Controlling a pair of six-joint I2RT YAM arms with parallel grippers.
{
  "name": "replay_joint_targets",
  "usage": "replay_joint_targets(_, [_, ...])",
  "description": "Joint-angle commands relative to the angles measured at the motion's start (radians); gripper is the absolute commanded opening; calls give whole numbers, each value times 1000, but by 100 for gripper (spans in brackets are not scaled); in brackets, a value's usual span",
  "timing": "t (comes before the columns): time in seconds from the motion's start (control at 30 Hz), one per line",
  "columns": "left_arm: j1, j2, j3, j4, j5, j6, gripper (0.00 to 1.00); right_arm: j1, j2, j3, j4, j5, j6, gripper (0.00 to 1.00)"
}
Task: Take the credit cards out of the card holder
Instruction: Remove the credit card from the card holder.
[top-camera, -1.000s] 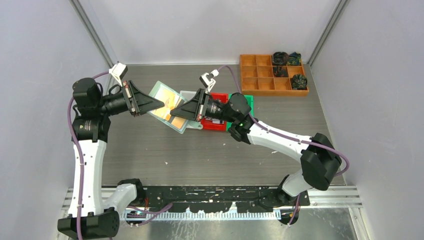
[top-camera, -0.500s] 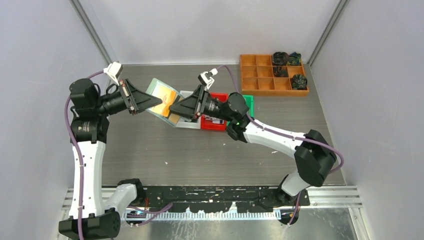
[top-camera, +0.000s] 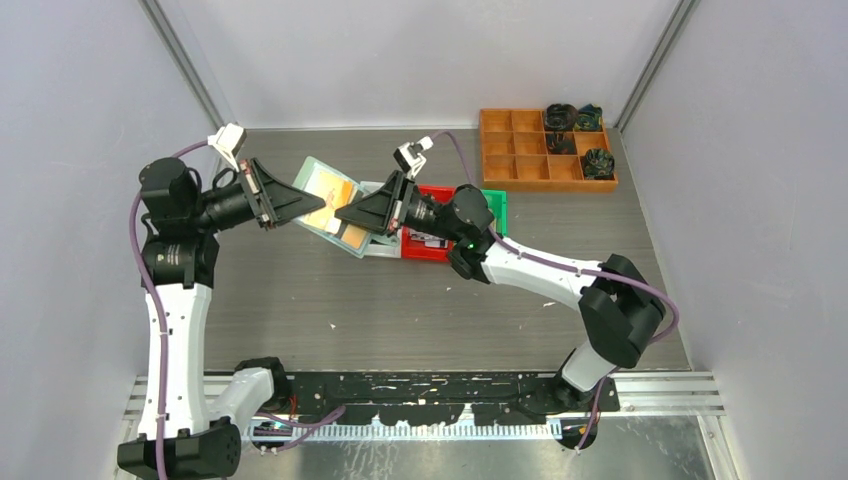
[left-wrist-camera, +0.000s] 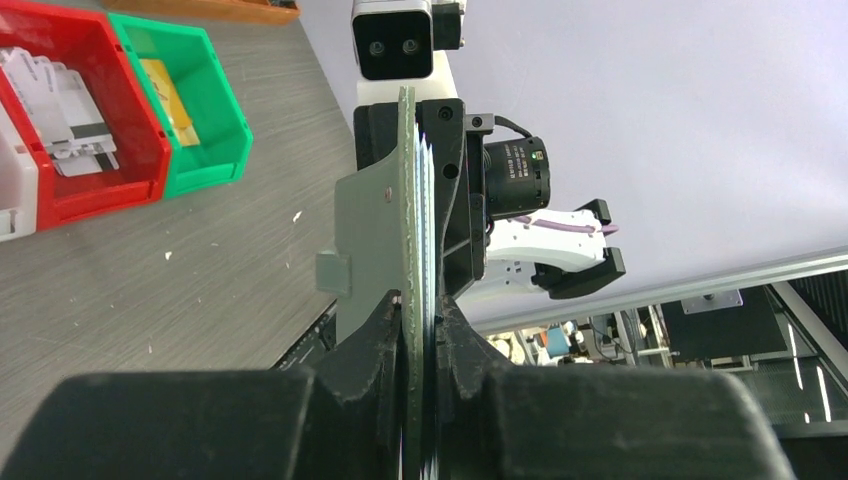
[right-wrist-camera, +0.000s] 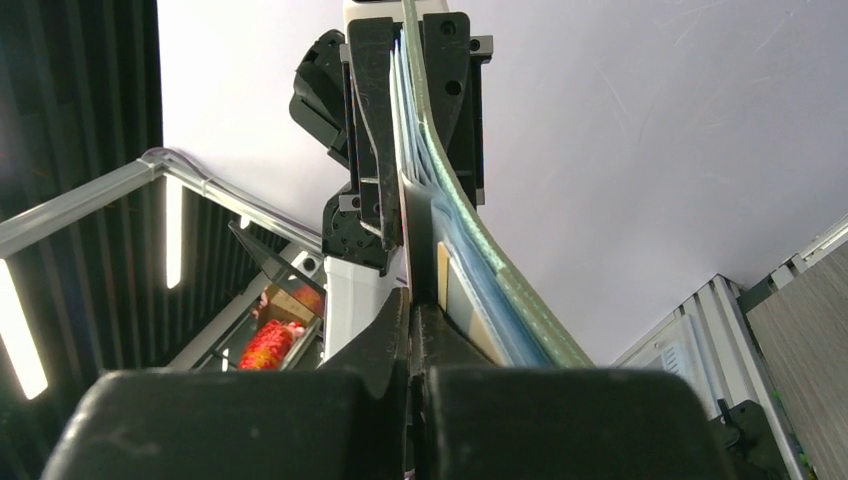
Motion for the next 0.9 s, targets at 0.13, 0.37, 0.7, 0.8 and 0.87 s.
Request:
replay_joint_targets(0.13, [-3,-19,35,65,33,-11,4,-44,-114,-132,-32,62,-63,1])
replay_joint_targets(0.37, [9,-24,47,38,-36,32,0,-75,-189,-221,-76,60,-86,1])
replay_joint_targets(0.7, [13,62,151,-215,-86,326,0,-369,-494,-300,-682,-8,-255,1])
replay_joint_targets(0.8, [13,118,199,-332,-91,454,0,-419,-568,-213,-1081,68,-458,1])
replay_joint_targets(0.87, [15,149,221,-402,-89,514,0,-452,-571,-137,-1310,131,-575,1])
